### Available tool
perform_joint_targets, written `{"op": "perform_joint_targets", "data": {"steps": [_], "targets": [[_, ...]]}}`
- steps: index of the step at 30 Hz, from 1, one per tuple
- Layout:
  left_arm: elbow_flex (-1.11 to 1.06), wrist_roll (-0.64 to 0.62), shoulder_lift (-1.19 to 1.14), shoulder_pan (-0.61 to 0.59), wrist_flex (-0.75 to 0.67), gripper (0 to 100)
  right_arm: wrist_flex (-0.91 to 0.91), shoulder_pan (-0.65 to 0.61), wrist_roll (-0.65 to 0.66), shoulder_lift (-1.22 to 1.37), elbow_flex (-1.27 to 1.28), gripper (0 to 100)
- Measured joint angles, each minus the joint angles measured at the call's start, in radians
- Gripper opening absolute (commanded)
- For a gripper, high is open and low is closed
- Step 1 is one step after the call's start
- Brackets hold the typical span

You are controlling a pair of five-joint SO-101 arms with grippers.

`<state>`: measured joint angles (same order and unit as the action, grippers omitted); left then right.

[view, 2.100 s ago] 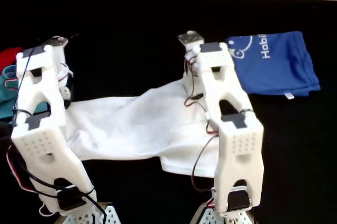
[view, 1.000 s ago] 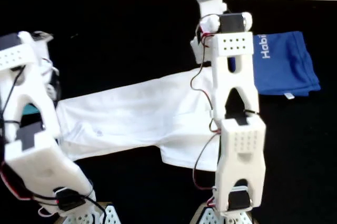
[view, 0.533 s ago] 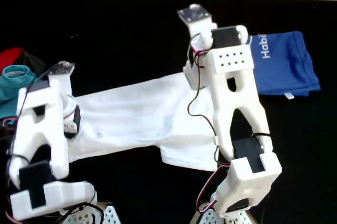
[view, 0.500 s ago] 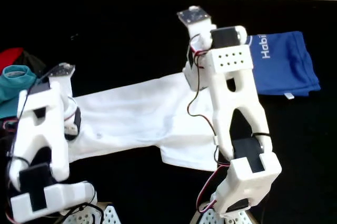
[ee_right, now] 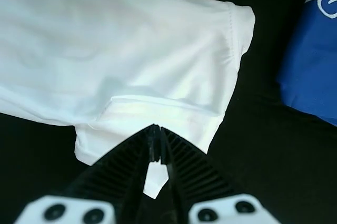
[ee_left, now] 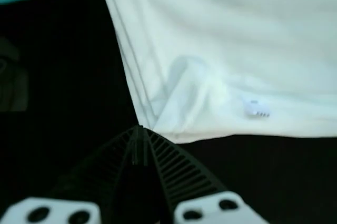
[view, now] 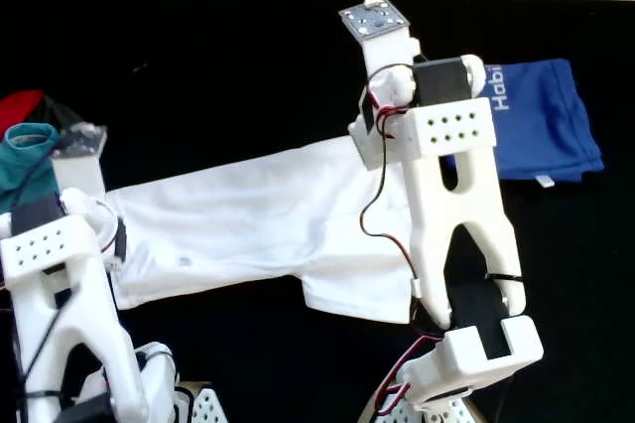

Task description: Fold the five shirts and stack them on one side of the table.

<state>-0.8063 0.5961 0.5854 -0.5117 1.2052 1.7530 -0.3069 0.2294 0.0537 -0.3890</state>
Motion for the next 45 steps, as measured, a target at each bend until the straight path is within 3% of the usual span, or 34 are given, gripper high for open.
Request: {"op": "perform_joint_targets", "data": {"steps": [6, 11, 17, 24, 30, 32, 36, 45], "targets": [[-0.035, -0.115, -0.049, 0.169, -0.152, 1, 0.000, -0.006, 0.000, -0.002, 0.103, 1.5], [-0.037, -0.124, -0.207, 0.187, -0.252, 1, 0.000, -0.021, 0.000, -0.002, 0.155, 1.5], [-0.041, -0.084, -0.315, 0.184, -0.143, 1, 0.000, -0.040, 0.000, -0.002, 0.155, 1.5], [0.000, 0.038, -0.316, 0.020, 0.087, 1, 0.000, -0.040, 0.000, -0.002, 0.155, 1.5], [0.092, 0.110, -0.316, -0.075, 0.199, 1, 0.000, -0.040, 0.000, -0.002, 0.155, 1.5], [0.144, 0.109, -0.316, -0.080, 0.204, 1, 0.000, -0.040, 0.000, -0.002, 0.155, 1.5], [0.190, -0.009, -0.318, -0.055, 0.144, 1, 0.000, -0.040, 0.000, -0.002, 0.155, 1.5], [0.063, -0.124, -0.324, 0.167, -0.008, 1, 0.000, -0.040, 0.000, -0.002, 0.155, 1.5]]}}
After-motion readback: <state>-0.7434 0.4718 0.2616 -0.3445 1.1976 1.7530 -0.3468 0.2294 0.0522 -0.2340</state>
